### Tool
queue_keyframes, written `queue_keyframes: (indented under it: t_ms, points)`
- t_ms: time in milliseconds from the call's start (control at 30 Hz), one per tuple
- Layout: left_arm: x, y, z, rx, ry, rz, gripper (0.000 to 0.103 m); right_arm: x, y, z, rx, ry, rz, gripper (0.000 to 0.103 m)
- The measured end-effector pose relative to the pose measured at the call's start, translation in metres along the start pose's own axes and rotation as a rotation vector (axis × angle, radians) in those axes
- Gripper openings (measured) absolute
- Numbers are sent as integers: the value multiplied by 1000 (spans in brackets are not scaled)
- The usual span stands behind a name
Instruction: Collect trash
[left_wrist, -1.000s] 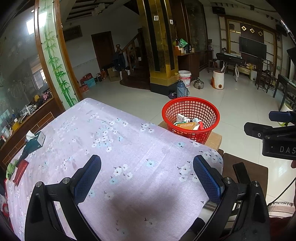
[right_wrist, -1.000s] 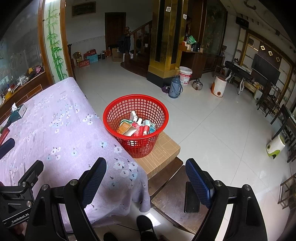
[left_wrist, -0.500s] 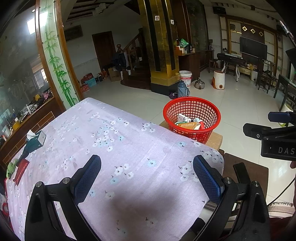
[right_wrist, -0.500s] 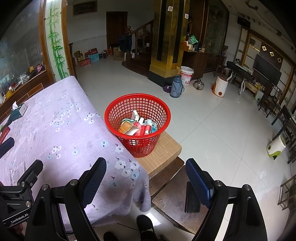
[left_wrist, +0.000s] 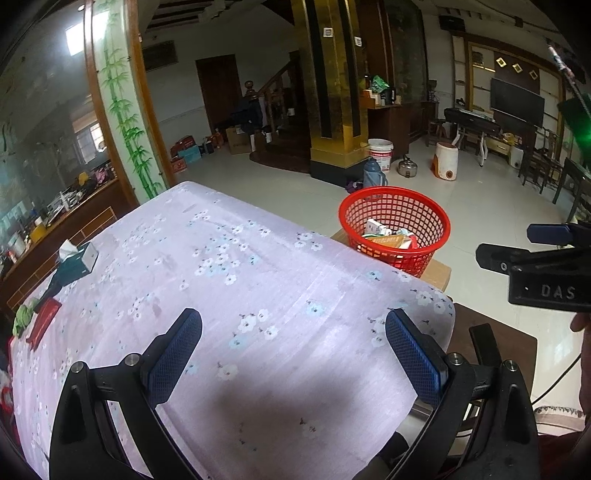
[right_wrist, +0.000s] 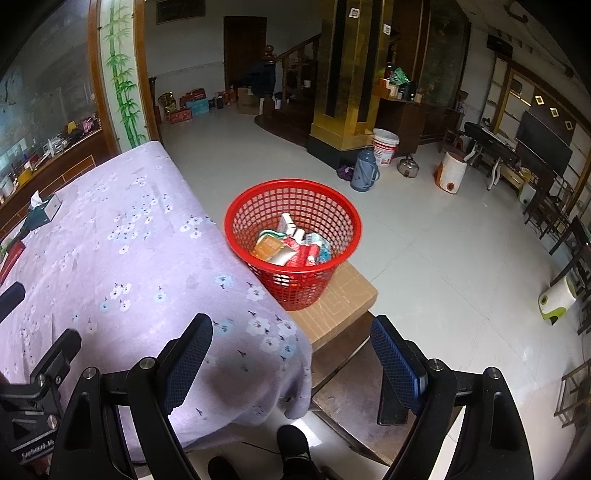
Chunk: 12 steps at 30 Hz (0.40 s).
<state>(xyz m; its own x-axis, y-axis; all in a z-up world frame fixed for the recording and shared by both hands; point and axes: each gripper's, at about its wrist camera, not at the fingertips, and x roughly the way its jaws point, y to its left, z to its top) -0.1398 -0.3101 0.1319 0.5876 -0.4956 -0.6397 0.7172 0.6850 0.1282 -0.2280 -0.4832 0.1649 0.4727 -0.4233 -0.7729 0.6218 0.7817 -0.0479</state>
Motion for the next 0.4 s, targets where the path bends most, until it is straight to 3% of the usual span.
queue_keyframes:
  t_ms: [200,400]
  points:
    - [-11,33,-20,-98,25,39,99,12,36,7,-59,24,54,90]
    - [-27,96,-61,-292,86,137,99,22,104,7,-197,52,152,90]
